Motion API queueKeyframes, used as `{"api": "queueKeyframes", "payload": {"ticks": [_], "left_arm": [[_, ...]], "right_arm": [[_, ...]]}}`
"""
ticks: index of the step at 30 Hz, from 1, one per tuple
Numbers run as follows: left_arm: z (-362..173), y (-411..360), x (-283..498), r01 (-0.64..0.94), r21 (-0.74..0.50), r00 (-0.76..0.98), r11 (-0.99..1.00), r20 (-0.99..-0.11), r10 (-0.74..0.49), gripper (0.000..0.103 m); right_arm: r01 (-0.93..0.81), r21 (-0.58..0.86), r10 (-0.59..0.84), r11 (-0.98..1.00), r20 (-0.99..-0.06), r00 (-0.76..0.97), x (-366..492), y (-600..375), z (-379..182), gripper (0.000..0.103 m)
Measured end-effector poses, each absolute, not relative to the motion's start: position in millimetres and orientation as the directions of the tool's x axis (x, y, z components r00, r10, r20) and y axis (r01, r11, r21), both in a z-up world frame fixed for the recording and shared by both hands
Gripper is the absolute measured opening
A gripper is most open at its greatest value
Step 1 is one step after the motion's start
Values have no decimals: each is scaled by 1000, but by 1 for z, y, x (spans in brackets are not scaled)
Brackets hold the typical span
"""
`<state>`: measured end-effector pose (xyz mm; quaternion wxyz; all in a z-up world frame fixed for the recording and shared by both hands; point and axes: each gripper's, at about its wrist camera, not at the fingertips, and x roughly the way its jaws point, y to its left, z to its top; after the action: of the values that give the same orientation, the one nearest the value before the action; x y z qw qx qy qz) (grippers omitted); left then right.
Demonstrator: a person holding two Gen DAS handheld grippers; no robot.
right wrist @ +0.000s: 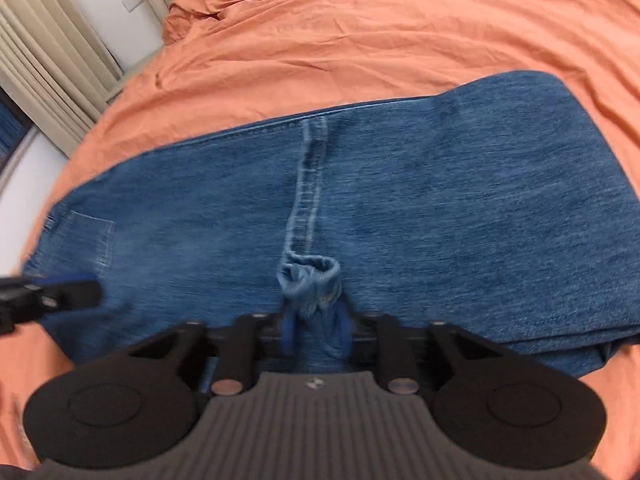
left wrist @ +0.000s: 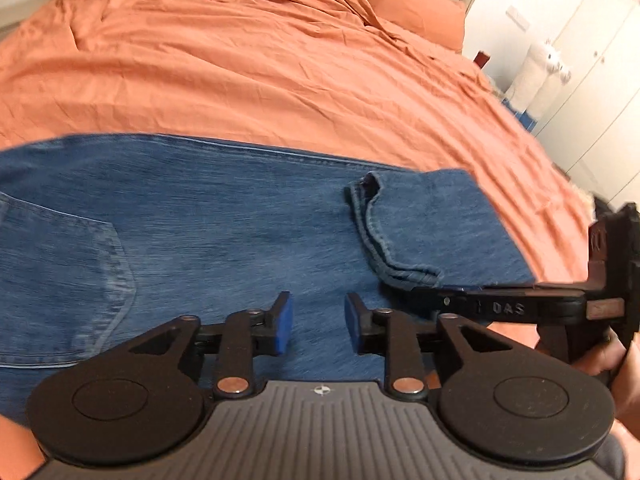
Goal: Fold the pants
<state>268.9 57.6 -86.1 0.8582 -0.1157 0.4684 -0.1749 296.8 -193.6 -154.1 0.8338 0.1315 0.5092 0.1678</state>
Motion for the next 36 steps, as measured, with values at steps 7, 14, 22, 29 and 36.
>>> {"api": "queueKeyframes", "payload": {"ticks": [7,14,22,29,36], "left_arm": [[-108,36,306,156,-503,487,850,-710,-509,47],[-153,11,353,72,-610,467,789,-678,-567,47],[-176,-3,367,76,-599,485,797,-676,-554,17],[-122,-14,344,181,-531,595,828,-611,-522,8],[-55,-39,343,251,-462,623,851,-595,-507,8]], "right_arm": [[-181,305,354,935,-789,502,299,-229,-111,44],[-123,163,203,979,-804,559,313,-304,-107,42],[-47,150,150,987,-797,585,312,-382,-129,41],[-4,170,141,986,-806,575,296,-406,-146,41],[-109,145,182,983,-793,582,238,-370,-131,77]]}}
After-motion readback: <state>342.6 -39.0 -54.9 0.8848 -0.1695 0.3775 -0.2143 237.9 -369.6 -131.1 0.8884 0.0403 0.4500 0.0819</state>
